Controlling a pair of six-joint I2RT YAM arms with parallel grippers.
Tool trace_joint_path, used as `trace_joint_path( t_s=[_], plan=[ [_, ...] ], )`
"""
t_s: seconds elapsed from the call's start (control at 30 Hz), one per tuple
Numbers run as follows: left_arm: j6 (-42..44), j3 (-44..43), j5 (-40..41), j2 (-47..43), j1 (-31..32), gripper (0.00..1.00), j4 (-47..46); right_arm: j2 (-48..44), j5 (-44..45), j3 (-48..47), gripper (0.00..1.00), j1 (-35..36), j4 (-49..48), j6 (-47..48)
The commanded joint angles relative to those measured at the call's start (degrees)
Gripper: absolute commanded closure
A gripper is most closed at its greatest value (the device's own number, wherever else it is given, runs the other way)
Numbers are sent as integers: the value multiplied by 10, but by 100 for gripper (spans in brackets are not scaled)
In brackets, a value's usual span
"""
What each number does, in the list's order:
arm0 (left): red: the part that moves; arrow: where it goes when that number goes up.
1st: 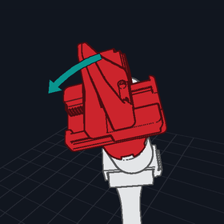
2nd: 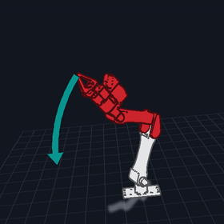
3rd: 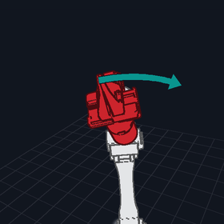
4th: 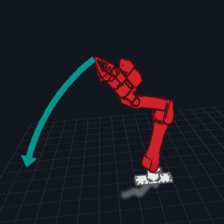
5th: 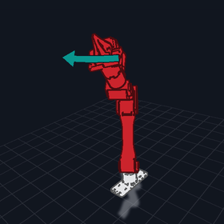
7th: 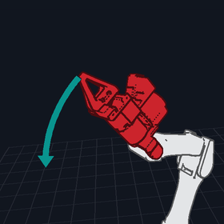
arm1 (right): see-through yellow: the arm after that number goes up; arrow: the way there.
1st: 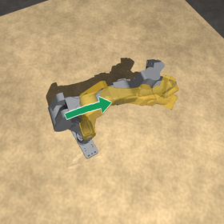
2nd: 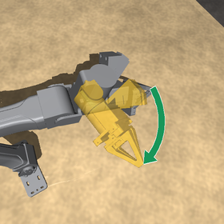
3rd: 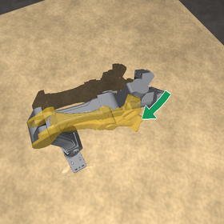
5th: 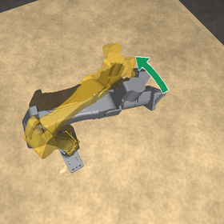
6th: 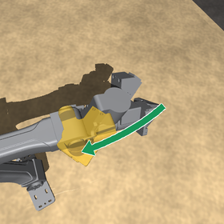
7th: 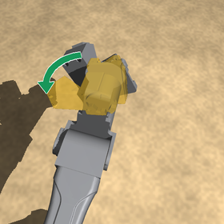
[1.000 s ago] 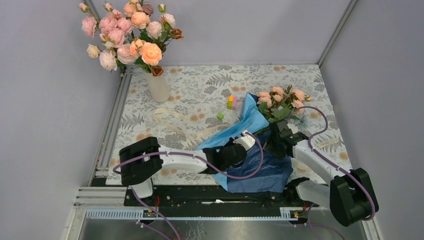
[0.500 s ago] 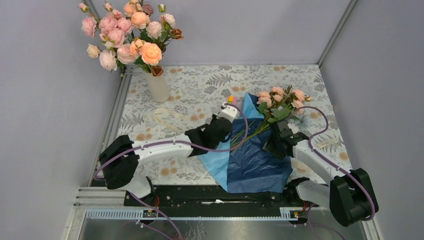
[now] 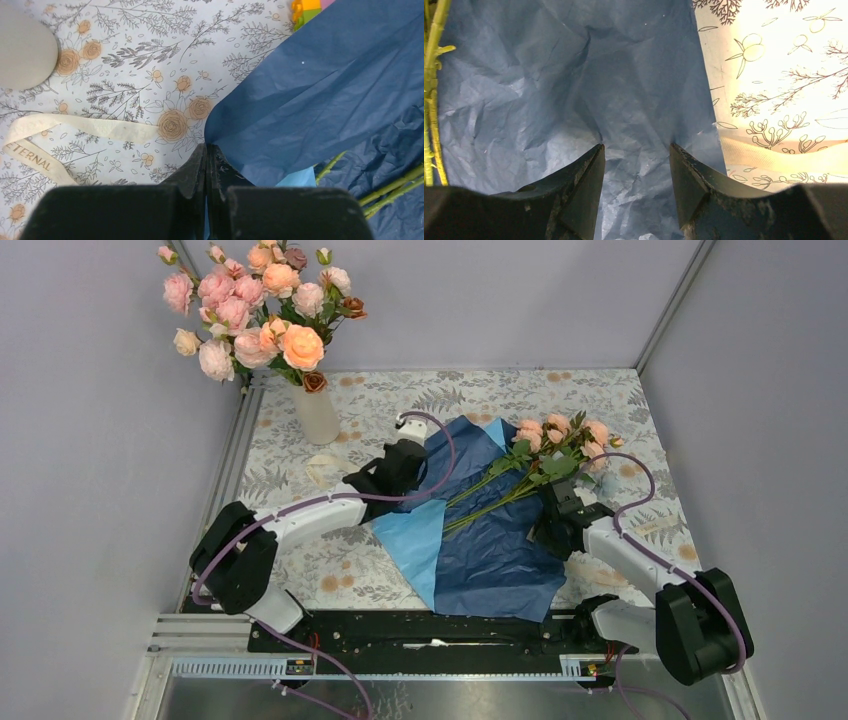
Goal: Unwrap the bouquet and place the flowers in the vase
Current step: Unfold the wrapping paper at the center of the board.
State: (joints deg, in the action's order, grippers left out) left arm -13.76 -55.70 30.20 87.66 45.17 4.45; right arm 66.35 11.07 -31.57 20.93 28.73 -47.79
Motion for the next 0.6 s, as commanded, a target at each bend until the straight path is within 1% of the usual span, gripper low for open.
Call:
trace_joint_path(
  t_s=[0.0, 0.1, 0.23, 0.3, 0.43, 0.57],
  plan=[
    [-32, 3, -54, 8, -24, 100, -27, 13, 20, -3, 43, -3, -6, 5],
    [-40, 3, -71, 15, -37, 100, -28, -1, 13, -6, 43, -4, -4, 8],
    [-48, 5, -81, 15, -50, 100, -25, -44, 45, -30, 43, -10, 51, 23],
    [-53, 7, -85, 13, -57, 100, -27, -69, 46, -33, 42, -27, 68, 34],
    [-54, 9, -97, 7, -66, 100, -30, -103, 31, -28, 40, -83, 104, 48],
    [-52, 9, -104, 4, -71, 100, -32, -138, 15, -18, 37, -112, 144, 44]
  ],
)
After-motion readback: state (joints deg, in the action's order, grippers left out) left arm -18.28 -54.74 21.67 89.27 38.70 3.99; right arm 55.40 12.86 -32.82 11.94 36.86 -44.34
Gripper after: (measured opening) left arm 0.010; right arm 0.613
